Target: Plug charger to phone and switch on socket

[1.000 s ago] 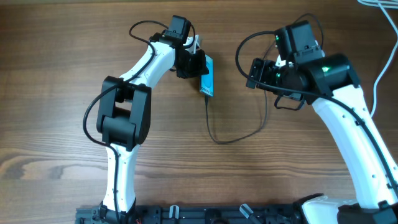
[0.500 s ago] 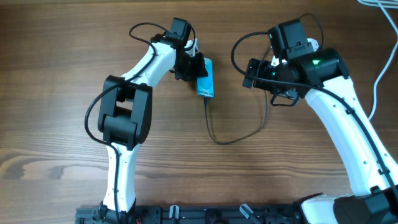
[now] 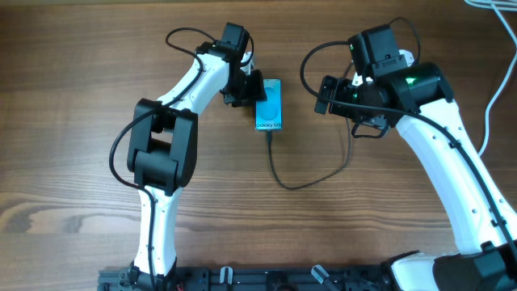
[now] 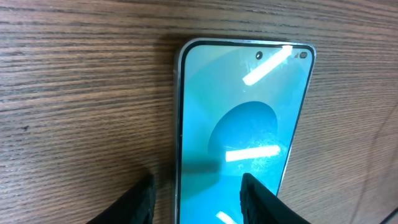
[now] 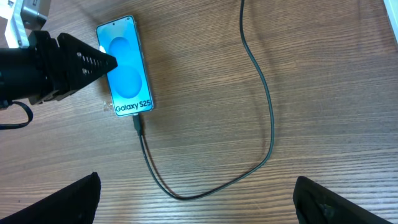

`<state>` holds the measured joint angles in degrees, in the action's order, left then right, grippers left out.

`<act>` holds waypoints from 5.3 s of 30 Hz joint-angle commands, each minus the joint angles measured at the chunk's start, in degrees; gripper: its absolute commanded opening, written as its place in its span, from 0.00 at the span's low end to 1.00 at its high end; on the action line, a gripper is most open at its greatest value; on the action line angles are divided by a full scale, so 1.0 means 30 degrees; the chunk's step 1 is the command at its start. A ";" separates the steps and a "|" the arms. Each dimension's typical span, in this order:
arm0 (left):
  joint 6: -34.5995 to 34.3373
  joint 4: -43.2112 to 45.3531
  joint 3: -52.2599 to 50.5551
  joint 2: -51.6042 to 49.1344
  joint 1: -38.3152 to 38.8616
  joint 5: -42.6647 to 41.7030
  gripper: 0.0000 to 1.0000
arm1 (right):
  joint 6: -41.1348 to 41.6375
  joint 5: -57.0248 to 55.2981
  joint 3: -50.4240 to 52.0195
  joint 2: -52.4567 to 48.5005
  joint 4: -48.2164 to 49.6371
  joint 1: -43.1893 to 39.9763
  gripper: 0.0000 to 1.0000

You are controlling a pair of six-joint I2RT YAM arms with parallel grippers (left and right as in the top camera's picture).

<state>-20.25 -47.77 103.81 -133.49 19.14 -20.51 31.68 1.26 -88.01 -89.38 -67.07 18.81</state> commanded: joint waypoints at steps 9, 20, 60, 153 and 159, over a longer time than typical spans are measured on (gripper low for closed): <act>0.0109 -0.1858 -0.0219 0.2514 -0.1100 0.1574 0.66 | -0.0874 -0.0546 -0.0160 -0.0262 0.0051 -0.0692 1.00; 0.0109 -0.3402 -0.0226 0.9515 -0.2186 0.1588 1.00 | -0.4976 0.3978 -0.5770 -0.3723 -0.1180 -0.9792 1.00; 0.0109 -0.3395 -0.0226 0.9522 -0.2186 0.1581 1.00 | -0.1705 -0.0452 -0.2368 -1.1963 0.7402 -1.3085 1.00; 0.0117 -0.3388 -0.0226 0.9522 -0.2186 0.1581 1.00 | -0.0357 0.0255 0.5748 1.3391 -0.4998 -0.8502 1.00; 0.0109 -0.3395 -0.0226 0.9522 -0.2186 0.1581 1.00 | -0.0357 0.0255 0.5748 1.3034 -0.4940 -0.8502 1.00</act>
<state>-20.23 -57.93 103.35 -104.42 12.49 -16.10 30.79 1.32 -71.26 -49.69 -82.13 -6.98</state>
